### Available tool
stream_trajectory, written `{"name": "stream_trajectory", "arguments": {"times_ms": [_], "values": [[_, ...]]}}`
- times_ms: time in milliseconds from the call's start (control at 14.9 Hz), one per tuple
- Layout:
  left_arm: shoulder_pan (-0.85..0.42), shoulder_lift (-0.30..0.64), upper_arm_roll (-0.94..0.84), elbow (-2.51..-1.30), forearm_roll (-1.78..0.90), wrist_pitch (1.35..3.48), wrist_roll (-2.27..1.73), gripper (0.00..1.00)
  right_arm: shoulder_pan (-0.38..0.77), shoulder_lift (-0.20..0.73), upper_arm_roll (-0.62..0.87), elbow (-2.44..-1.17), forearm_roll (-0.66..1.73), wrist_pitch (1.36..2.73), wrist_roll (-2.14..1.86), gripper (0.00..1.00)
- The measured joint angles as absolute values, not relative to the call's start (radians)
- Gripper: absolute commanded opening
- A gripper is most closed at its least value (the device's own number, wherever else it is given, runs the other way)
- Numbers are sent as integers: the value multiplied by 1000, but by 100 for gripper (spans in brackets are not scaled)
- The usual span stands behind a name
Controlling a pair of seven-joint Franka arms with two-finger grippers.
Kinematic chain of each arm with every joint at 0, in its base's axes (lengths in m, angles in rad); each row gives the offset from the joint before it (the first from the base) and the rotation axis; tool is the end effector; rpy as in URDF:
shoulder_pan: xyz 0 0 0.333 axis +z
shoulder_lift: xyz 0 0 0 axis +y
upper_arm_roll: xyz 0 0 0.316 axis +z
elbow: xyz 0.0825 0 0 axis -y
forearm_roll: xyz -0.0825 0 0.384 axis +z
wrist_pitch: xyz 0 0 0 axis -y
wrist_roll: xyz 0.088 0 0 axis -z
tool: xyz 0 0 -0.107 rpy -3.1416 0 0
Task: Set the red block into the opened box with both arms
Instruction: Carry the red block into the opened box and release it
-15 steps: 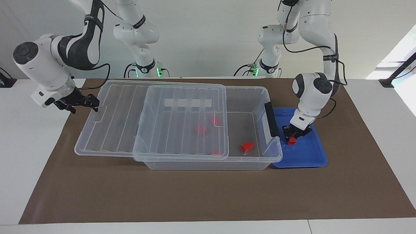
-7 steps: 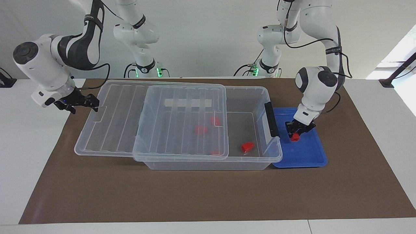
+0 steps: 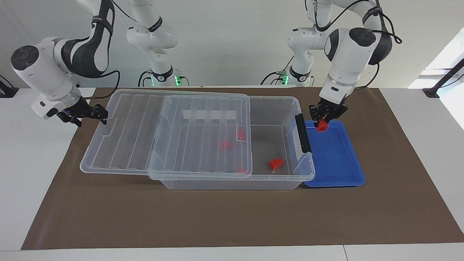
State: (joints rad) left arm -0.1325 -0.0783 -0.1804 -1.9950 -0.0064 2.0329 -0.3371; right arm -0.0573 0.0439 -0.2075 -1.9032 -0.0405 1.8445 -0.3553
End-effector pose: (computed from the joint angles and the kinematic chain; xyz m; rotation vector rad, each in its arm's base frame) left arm 0.5195 -0.1707 0.5051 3.1075 0.0411 0.1735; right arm 0.5402 -0.1484 0.4658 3.1184 0.1610 -0.1740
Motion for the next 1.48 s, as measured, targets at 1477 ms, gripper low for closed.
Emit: {"name": "stream_trajectory", "arguments": {"times_ms": [1477], "values": [[-373,160,-189,-2197,-6,2456,-589,17,-50,73,-65,-1557,-40,1522,-139,100]]}}
